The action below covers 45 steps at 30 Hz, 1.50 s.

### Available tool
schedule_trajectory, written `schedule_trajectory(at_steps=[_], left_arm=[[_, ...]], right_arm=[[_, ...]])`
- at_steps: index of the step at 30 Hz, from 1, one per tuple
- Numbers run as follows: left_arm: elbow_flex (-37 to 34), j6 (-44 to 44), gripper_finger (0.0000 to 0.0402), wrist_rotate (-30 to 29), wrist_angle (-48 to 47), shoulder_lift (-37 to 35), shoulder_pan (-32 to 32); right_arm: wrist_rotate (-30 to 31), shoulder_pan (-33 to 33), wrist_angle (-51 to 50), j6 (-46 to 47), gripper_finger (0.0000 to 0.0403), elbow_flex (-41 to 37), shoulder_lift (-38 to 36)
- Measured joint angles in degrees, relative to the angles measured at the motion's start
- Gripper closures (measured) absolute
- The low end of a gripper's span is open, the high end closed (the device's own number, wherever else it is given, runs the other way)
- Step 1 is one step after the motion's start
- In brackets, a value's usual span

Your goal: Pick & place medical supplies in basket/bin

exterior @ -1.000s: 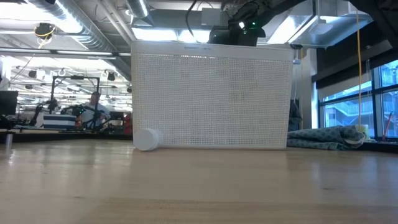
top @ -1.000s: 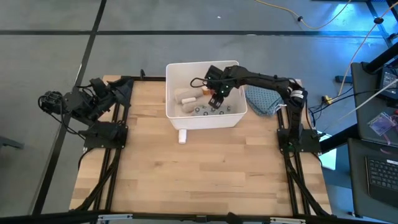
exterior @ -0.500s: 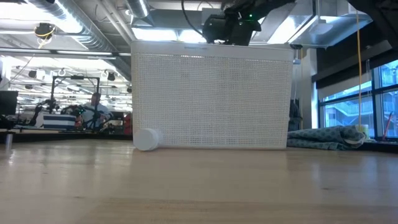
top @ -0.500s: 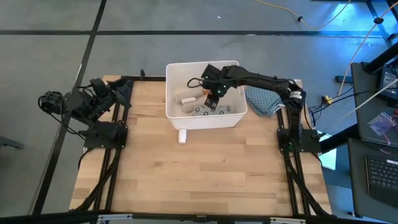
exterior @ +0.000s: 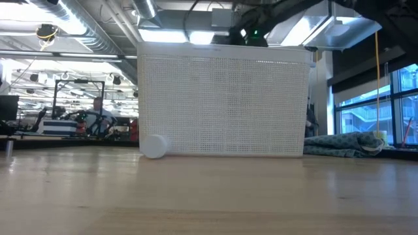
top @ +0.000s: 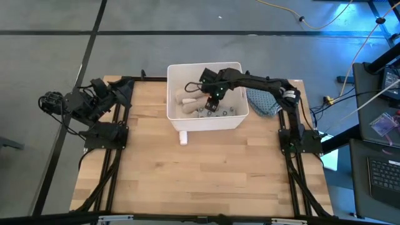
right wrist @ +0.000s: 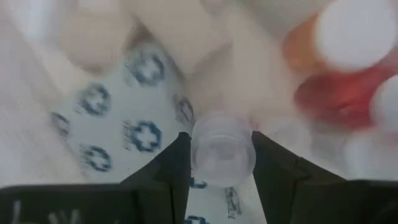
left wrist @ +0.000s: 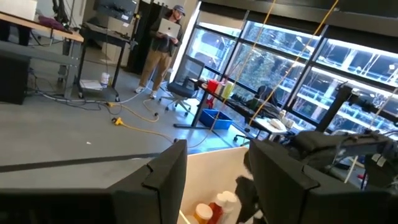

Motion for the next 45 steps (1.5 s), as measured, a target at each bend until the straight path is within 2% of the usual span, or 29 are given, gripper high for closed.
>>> schedule_trajectory(at_steps=[16,26,34,39,45], left_arm=[[0.0,-0.1,0.0233,0.1,0.0,0.0,0.0],[0.0,-0.8,0.0233,0.0,0.0,0.0,0.0],[0.0,0.1,0.0233,0.0,0.0,0.0,0.0],[0.0,0.2,0.0233,2.3,-1.2,0.0,0.0],[0.0,0.2,0.0233,6.9,-3.4,0.0,0.0]], right_arm=[[0.0,-0.8,-1.6,-1.8,0.0259,0.2,2.9],[-0.1,-0.8,-0.4,-3.5,0.0217,0.2,3.2],[-1.5,-0.9,-0.7,-2.7,0.0161,0.4,3.2],[-1.6,-1.0,-3.0,0.4,0.0147,5.0,3.2],[-1.6,-0.7,-6.0,3.1,0.0146,17.2,3.2]])
